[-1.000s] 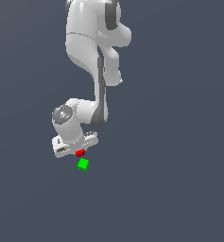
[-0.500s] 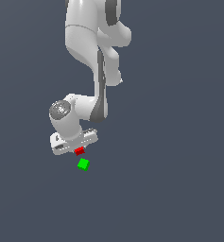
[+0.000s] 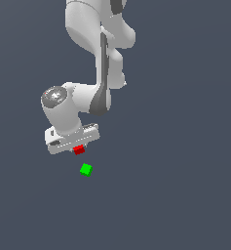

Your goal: Stack the red cube on top of the green cube.

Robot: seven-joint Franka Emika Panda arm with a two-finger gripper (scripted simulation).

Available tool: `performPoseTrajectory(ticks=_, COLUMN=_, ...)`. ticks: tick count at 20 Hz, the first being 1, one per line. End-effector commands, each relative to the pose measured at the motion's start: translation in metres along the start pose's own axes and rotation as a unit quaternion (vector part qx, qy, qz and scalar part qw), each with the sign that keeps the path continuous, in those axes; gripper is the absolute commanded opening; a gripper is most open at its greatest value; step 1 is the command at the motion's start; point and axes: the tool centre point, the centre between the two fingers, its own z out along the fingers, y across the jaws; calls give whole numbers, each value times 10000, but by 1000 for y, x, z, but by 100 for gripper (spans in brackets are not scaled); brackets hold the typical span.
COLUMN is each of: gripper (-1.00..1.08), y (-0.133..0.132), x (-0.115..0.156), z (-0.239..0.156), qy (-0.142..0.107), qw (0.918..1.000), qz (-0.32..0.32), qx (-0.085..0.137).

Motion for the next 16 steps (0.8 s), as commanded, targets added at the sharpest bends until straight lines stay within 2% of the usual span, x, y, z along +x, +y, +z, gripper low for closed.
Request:
performPoseTrajectory(ticks=1, gripper=-100, y=0, x=0, z=-9, qy=-4, qw=10000, qz=0, qx=3)
performPoseTrajectory(ticks=9, gripper=-100, y=0, x=3, z=-12, qy=1, qw=10000, qz=-1, qx=0)
performPoseTrajectory(ticks=16, gripper=-100, y=0, x=19, z=1, qy=1, qw=10000, qz=-1, qx=0)
